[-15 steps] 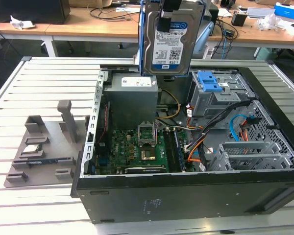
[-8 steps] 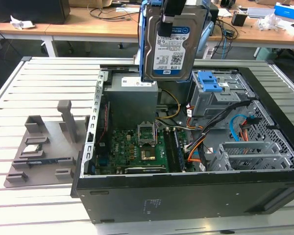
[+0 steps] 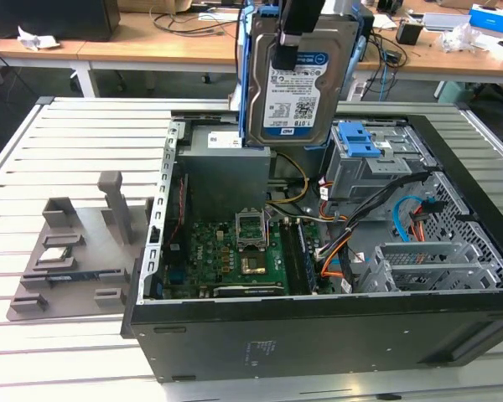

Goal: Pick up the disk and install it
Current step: 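Pick up the disk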

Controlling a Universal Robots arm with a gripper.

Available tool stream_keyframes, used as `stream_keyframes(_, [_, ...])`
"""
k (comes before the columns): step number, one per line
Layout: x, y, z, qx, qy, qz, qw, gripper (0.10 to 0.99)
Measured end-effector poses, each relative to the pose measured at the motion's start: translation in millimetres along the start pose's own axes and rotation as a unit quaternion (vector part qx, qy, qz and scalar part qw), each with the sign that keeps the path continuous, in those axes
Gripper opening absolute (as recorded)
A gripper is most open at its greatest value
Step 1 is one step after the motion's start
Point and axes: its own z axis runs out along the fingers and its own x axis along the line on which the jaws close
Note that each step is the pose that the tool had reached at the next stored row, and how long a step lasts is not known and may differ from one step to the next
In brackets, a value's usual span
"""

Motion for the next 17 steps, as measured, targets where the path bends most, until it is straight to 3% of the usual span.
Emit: stream_keyframes(17, [38.8,0.9,0.7,0.0,0.0003,0.0,1.0,0.365])
